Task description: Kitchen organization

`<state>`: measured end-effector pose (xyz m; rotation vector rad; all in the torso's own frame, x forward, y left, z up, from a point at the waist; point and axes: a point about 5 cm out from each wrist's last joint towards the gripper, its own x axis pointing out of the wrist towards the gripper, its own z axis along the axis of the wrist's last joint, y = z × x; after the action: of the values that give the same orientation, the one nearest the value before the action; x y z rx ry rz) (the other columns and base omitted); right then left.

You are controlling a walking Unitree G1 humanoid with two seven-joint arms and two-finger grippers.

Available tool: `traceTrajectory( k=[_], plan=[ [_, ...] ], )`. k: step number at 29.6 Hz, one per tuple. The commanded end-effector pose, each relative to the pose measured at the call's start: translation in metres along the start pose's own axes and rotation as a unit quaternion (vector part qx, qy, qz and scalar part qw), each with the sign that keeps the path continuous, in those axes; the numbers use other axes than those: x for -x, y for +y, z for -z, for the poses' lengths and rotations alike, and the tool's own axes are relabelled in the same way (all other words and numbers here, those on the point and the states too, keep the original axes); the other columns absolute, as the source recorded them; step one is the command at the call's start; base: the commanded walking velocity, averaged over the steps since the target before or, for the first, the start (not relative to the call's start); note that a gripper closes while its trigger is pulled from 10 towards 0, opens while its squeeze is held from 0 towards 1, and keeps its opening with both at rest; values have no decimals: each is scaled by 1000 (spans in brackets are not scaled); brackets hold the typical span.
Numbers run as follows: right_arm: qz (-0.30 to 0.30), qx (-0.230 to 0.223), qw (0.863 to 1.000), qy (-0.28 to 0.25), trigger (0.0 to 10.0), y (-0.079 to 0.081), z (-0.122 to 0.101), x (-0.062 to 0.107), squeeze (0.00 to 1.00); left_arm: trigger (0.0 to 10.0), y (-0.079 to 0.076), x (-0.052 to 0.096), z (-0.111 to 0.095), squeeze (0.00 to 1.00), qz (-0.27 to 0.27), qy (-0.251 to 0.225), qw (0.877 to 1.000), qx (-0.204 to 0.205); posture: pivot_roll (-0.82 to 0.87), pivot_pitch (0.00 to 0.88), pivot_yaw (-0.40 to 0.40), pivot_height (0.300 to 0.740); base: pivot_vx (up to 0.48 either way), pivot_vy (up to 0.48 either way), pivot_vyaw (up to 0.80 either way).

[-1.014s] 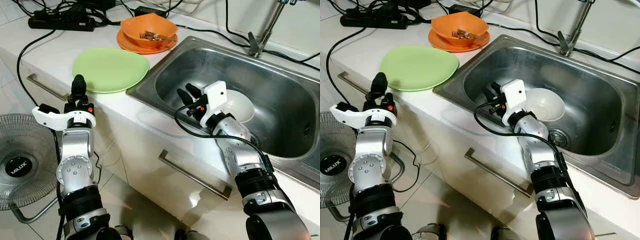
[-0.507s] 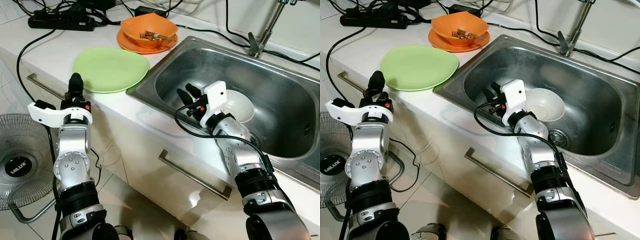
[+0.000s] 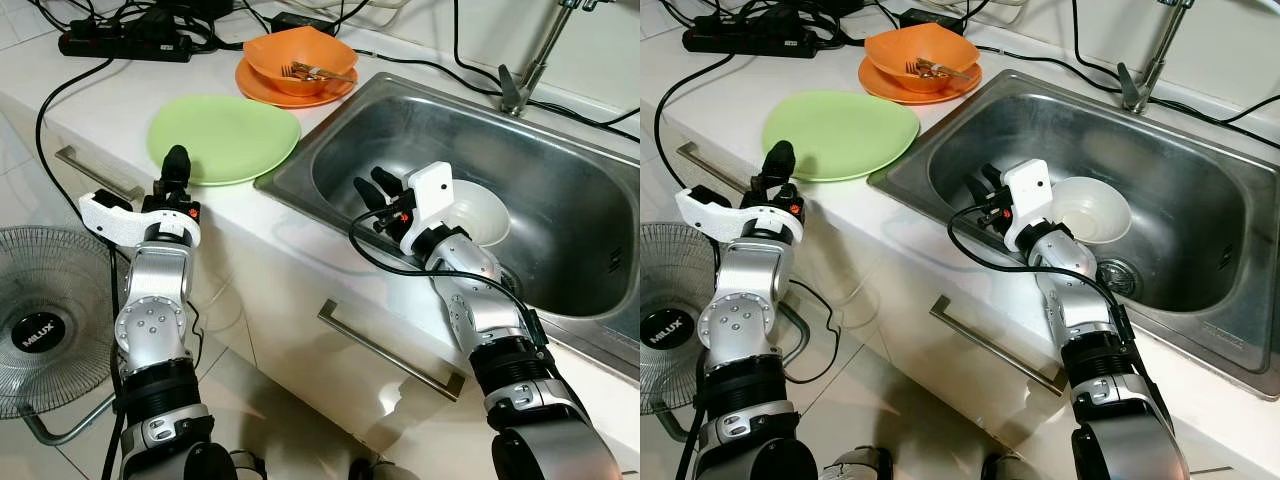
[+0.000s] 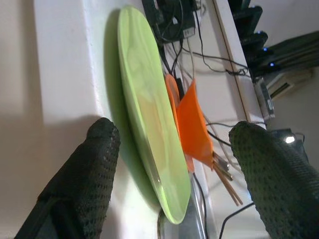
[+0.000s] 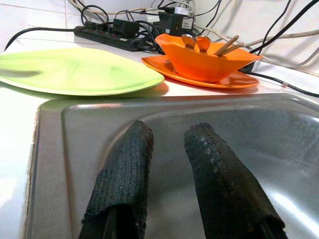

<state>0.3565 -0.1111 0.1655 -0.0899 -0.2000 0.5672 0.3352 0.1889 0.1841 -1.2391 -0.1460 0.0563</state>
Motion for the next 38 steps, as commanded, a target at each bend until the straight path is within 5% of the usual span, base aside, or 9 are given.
traceTrajectory(
  k=[1,9,19,34,35,36,37,38],
  plan=[
    [-3,4,1000,4,10000,-1,0,0,0,10000,-8,-3,6,0,10,15,1000,-14,97,109,-30,740,0,0,0],
    [-2,4,1000,4,10000,-1,0,0,0,10000,-8,-8,8,0,-9,20,999,-28,93,106,-27,740,0,0,0],
    [0,7,1000,5,10000,-3,-1,1,0,10000,-28,-20,5,0,-20,17,999,-24,92,107,-25,740,0,0,0],
    [-4,9,1000,10,10000,-3,0,1,0,10000,-46,-23,24,0,-99,38,994,18,91,113,-26,740,0,0,0],
    [-4,9,1000,10,10000,-3,0,1,0,9333,-47,-23,25,0,-99,38,994,17,91,113,-26,740,0,0,0],
    [-4,8,1000,10,10000,-3,0,2,0,4745,-49,-23,25,0,-97,39,994,12,91,113,-25,740,0,0,0],
    [-4,8,1000,10,10000,-3,0,2,0,4745,-49,-23,25,0,-97,39,994,12,91,113,-25,740,0,0,0],
    [-3,8,1000,11,10000,-3,0,2,0,0,-50,-23,25,0,-97,39,994,11,91,113,-25,740,0,0,0]
  ],
)
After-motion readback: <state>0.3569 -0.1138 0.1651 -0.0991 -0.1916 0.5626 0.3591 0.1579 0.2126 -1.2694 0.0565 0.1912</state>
